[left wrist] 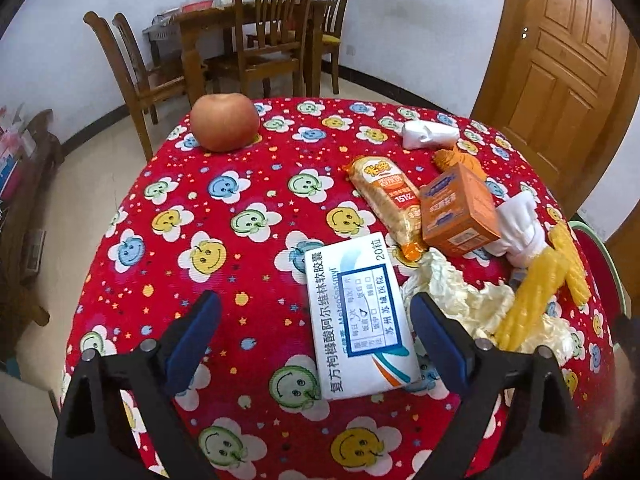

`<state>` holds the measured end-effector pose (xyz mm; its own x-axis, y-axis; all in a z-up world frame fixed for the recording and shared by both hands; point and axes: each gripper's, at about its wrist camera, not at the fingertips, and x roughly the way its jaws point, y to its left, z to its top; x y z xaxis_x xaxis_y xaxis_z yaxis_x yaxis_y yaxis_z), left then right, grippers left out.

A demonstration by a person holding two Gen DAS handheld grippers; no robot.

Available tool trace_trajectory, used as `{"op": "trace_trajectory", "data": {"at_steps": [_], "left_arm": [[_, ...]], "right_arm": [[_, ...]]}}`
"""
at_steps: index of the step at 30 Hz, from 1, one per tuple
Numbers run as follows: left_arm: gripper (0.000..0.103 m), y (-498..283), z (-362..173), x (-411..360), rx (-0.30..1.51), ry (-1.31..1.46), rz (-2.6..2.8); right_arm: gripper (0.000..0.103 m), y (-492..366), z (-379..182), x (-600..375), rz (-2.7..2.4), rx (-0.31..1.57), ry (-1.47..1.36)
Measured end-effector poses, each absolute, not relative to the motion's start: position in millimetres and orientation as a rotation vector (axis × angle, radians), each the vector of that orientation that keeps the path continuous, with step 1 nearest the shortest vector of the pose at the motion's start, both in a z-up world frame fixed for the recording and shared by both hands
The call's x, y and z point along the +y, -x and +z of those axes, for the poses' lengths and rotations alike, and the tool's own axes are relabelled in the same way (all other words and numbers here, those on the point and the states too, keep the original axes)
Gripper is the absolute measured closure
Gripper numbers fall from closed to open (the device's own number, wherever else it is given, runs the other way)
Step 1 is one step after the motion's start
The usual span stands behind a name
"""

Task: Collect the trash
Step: 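Grasp the white medicine box with the left gripper while the right grasps a yellow foam net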

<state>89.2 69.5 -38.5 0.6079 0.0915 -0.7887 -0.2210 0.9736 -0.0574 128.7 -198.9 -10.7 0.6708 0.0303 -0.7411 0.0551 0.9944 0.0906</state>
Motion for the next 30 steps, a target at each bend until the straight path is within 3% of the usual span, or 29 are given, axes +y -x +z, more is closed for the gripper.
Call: {"op": "trace_trajectory", "data": {"at_steps": [7,11,14,16,18,21,23,25,29,30], "left_arm": [[0.03,-100,-50,75,0.939,0.22,0.15],[0.035,-106,-57,78,0.962,0.236,0.147],[0.035,-107,-62,77,0.973,0.231,0.162],[0.035,-107,-62,76,0.972,0.224,0.168],[0.035,-107,-62,76,0.969,0.221,0.167],[0.047,-106,-61,78,0.959,0.216,0.157],[0.049,-105,-60,80,0.951,0.227,0.151],[0.05,-105,-58,80,0.946,0.235,0.147],[0.05,-99,-51,80,0.924,0.237,0.14],[0.05,-98,-49,80,0.918,0.241,0.136]], "right_arm": [[0.0,-162,-20,-200,0.03,0.878,-0.089],[0.003,-177,-27,-199,0.049,0.9,-0.094],[0.014,-187,-34,-198,0.074,0.925,-0.1],[0.031,-192,-40,-198,0.096,0.949,-0.114],[0.036,-193,-44,-197,0.113,0.965,-0.129],[0.051,-193,-44,-198,0.121,0.956,-0.147],[0.061,-192,-43,-200,0.126,0.952,-0.166],[0.077,-190,-41,-201,0.123,0.936,-0.167],[0.096,-183,-35,-203,0.139,0.911,-0.189],[0.095,-180,-32,-204,0.135,0.901,-0.194]]}}
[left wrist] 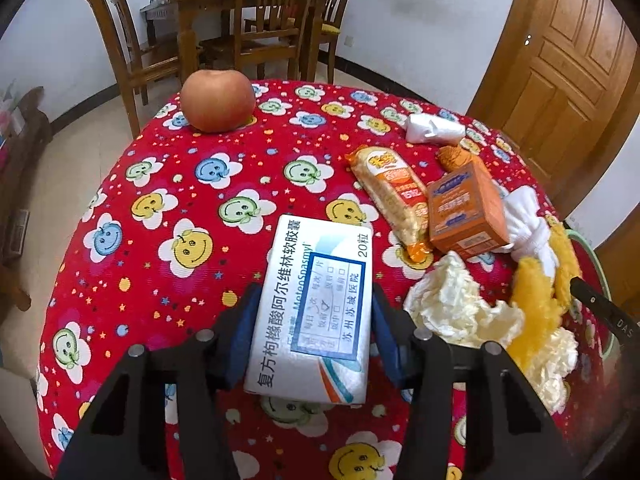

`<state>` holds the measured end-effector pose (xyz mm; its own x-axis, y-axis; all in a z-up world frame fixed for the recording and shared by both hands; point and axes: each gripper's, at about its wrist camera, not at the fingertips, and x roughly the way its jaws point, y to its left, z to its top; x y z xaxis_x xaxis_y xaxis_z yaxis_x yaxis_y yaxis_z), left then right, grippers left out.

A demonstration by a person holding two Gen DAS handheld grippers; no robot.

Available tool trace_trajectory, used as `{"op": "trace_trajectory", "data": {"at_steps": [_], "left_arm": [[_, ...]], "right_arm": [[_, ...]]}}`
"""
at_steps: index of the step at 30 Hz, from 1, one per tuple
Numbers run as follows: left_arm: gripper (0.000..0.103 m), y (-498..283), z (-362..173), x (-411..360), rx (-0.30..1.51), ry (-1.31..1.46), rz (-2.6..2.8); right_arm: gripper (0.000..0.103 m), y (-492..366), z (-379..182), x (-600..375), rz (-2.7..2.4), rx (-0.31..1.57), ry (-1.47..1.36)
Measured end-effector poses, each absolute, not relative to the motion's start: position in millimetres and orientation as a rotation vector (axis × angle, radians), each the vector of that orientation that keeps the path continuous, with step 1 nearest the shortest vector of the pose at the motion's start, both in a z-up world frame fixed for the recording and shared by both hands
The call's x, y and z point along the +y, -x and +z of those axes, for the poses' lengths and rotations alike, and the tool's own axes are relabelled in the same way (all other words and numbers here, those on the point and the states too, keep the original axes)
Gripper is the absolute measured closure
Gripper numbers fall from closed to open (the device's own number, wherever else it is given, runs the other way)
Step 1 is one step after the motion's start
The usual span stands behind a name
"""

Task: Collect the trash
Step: 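Grasp the white medicine box with the left gripper while the right grasps a yellow foam net, then carry both items over the red bucket and open the right gripper to drop the net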

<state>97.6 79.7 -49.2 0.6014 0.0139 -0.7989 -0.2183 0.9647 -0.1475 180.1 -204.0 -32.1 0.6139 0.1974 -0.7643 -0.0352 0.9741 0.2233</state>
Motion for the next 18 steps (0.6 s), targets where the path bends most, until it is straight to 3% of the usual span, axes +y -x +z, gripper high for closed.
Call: {"op": "trace_trajectory", "data": {"at_steps": [18], "left_arm": [[0.05,-65,14,53,0.773,0.23,0.024]], "right_arm": [[0.096,-115,23,-226,0.082,0.734,-0.259]]}}
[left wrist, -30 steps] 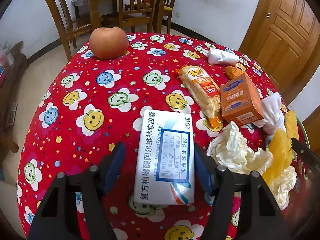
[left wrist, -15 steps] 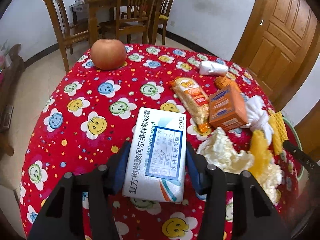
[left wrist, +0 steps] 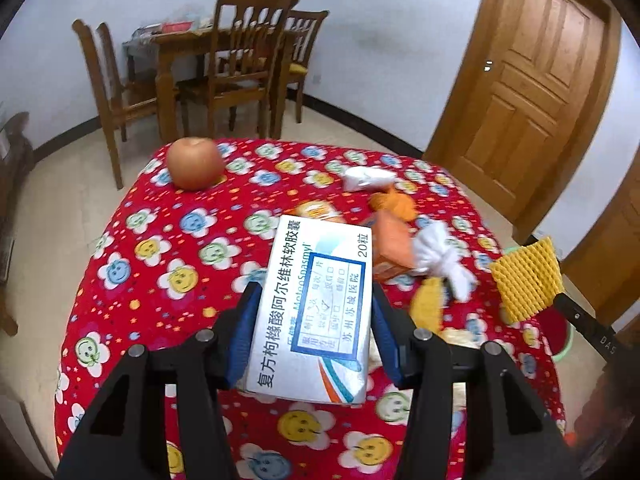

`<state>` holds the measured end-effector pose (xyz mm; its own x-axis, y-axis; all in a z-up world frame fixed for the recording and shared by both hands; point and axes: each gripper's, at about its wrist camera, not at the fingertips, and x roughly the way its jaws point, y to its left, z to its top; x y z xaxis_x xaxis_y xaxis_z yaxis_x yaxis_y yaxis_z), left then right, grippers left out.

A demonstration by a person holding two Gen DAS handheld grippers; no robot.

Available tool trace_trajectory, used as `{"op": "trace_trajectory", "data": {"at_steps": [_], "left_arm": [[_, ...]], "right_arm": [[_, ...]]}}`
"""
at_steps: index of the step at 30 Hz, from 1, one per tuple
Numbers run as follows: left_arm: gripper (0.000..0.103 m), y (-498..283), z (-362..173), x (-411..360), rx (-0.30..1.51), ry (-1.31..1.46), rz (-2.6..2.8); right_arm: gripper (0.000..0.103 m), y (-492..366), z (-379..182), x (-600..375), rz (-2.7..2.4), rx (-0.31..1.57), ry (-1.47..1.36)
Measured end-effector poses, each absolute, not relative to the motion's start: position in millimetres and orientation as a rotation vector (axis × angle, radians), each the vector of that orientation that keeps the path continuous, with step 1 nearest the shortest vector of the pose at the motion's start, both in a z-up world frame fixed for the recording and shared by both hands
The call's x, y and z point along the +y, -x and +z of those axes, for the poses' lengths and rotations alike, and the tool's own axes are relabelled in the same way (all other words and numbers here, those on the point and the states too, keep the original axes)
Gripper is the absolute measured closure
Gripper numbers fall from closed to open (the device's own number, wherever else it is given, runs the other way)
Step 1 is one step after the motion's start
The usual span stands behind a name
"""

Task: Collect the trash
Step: 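Carry both items over the red bucket and open the right gripper to drop the net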

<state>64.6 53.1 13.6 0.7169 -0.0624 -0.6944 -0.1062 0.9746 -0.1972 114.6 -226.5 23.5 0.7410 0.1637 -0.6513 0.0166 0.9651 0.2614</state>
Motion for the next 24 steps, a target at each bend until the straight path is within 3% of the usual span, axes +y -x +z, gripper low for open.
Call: {"op": "trace_trajectory", "data": {"at_steps": [11,24], "left_arm": [[0.05,-71,43,-13,0.756,0.188,-0.153],[0.05,-95,50,-101,0.77,0.113,-0.318]], "right_arm": [[0.096,-83,44,-263,-0.022,0.667,-0.288],[0.096,-70,31,-314,-0.183,0.663,-0.316]]}}
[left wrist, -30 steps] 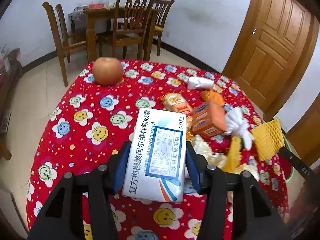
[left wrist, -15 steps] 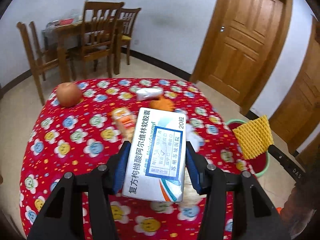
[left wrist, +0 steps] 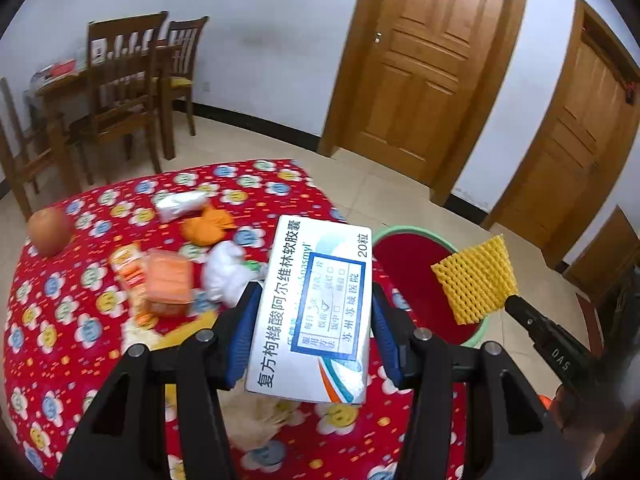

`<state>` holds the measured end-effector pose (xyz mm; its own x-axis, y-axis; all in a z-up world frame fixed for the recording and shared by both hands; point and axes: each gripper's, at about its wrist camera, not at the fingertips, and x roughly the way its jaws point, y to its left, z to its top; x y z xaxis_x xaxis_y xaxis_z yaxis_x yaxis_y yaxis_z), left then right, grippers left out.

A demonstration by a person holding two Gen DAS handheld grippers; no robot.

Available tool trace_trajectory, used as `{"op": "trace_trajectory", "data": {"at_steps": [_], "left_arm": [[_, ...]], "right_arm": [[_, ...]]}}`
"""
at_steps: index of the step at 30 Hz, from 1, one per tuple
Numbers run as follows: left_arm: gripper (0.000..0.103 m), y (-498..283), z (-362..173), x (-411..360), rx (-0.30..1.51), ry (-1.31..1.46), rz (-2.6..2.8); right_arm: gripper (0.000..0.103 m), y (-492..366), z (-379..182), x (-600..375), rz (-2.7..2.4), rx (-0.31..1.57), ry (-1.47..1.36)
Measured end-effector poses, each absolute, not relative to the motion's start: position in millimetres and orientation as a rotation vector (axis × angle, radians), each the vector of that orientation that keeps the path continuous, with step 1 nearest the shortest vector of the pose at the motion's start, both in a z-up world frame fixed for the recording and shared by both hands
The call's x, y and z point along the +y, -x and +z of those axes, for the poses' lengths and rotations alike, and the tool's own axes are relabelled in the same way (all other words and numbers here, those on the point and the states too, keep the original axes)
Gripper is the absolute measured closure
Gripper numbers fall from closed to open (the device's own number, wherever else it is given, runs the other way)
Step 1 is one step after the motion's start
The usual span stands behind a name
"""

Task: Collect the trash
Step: 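Carry both items over the red bucket and open the right gripper to drop the net, then open the left gripper to drop the white box into the bucket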

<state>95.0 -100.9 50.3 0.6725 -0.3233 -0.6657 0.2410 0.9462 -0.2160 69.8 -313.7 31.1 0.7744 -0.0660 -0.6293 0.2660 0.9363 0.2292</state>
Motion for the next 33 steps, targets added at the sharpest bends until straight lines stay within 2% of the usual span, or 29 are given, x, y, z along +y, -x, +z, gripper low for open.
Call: {"op": "trace_trajectory", "data": {"at_steps": [9,17,20,29,31,33], "left_arm": [[0.05,-117,35,-152,0.794,0.073,-0.378],[0.05,-133,18,-182,0.826,0.04,-0.399],[0.05,-134,15,-190,0.831,0.027,-0.404],[0.05,-140,8,-209,0.844,0.002,-0.432],[0.05,-141,7,-215,0.843,-0.003,-0.442],[0.05,-142,5,-222,0.845,-0.007,-0.456]], "right_arm": [[0.095,-70,4,-349,-0.259,0.694,-0.35],[0.09,-80,-15,-361,-0.274,0.716,-0.362],[0.082,-82,-17,-366,-0.269,0.714,-0.386],[0.077,-71,-12,-373,-0.288,0.696,-0.402],[0.068,-64,-8,-375,-0.31,0.682,-0.407],[0.066,-56,-6,-377,-0.331,0.67,-0.416]]}}
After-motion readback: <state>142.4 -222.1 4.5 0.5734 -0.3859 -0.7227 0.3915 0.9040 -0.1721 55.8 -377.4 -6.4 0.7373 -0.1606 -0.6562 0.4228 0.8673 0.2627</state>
